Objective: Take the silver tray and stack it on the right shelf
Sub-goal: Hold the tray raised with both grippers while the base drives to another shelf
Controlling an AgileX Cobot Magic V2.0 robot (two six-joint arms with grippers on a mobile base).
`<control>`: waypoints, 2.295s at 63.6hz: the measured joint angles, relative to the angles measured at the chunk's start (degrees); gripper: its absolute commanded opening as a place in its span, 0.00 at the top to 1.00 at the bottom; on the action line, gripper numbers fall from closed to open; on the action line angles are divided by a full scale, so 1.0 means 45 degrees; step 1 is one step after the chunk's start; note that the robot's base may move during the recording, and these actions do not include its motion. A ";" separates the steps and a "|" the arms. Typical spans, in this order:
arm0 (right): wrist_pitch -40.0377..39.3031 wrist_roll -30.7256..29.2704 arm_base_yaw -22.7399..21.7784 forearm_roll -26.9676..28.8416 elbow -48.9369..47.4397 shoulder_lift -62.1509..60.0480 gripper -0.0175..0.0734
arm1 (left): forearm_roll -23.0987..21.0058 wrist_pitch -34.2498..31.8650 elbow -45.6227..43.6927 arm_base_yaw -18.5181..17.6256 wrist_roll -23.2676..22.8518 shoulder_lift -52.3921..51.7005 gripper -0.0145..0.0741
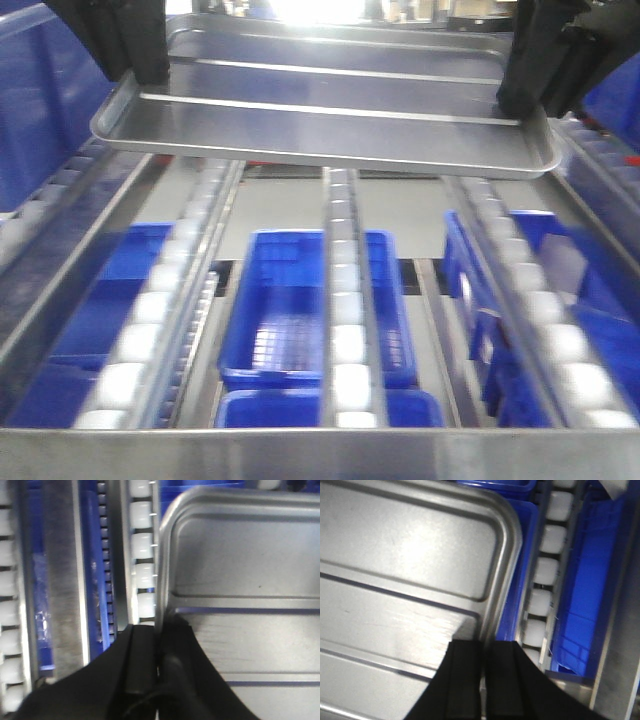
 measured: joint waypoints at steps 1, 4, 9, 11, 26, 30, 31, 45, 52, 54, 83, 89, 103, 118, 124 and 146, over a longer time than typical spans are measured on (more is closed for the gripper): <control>0.0000 0.0000 0.0000 0.0000 0.0000 0.0000 0.74 | 0.0000 0.0000 0.0000 0.0000 0.0000 0.0000 0.95; 0.0000 0.0000 0.0000 0.0000 0.0000 0.0000 0.74 | 0.0000 0.0000 0.0000 0.0000 0.0000 0.0000 0.95; 0.0000 0.0000 0.0000 0.0000 0.0000 0.0000 0.74 | 0.0000 0.0000 0.0000 0.0000 0.0000 0.0000 0.95; 0.0000 0.0000 0.0000 0.0000 0.0000 0.0000 0.74 | 0.0000 0.0000 0.0000 0.0000 0.0000 0.0000 0.95; 0.0000 0.0000 0.0000 0.0000 0.0000 0.0000 0.74 | 0.0000 0.0000 0.0000 0.0000 0.0000 0.0000 0.95; 0.0000 0.0000 0.0000 0.0000 0.0000 0.0000 0.74 | 0.0000 0.0000 0.0000 0.0000 0.0000 0.0000 0.95; 0.0000 0.0000 0.0000 0.0000 0.0000 0.0000 0.74 | 0.0000 0.0000 0.0000 0.0000 0.0000 0.0000 0.95; 0.0000 0.0000 0.0000 0.0000 0.0000 0.0000 0.74 | 0.0000 0.0000 0.0000 0.0000 0.0000 0.0000 0.95; 0.0000 0.0000 0.0000 0.0000 0.0000 0.0000 0.74 | 0.0000 0.0000 0.0000 0.0000 0.0000 0.0000 0.95; 0.0000 0.0000 0.0000 0.0000 0.0000 0.0000 0.74 | 0.0000 0.0000 0.0000 0.0000 0.0000 0.0000 0.95; 0.0000 0.0000 0.0000 0.0000 0.0000 0.0000 0.74 | 0.0000 0.0000 0.0000 0.0000 0.0000 0.0000 0.95; 0.0000 0.0000 0.0000 0.0000 0.0000 0.0000 0.74 | 0.0000 0.0000 0.0000 0.0000 0.0000 0.0000 0.95; 0.0000 0.0000 0.0000 0.0000 0.0000 0.0000 0.74 | 0.0000 0.0000 0.0000 0.0000 0.0000 0.0000 0.95; 0.0000 0.0000 0.0000 0.0000 0.0000 0.0000 0.74 | 0.0000 0.0000 0.0000 0.0000 0.0000 0.0000 0.95; 0.0000 0.0000 0.0000 0.0000 0.0000 0.0000 0.74 | -0.0021 0.0000 0.0000 0.0000 0.0000 0.0000 0.95; 0.0086 0.0000 0.0000 0.0000 0.0000 0.0000 0.74 | -0.0047 0.0000 0.0000 0.0000 0.0000 0.0000 0.95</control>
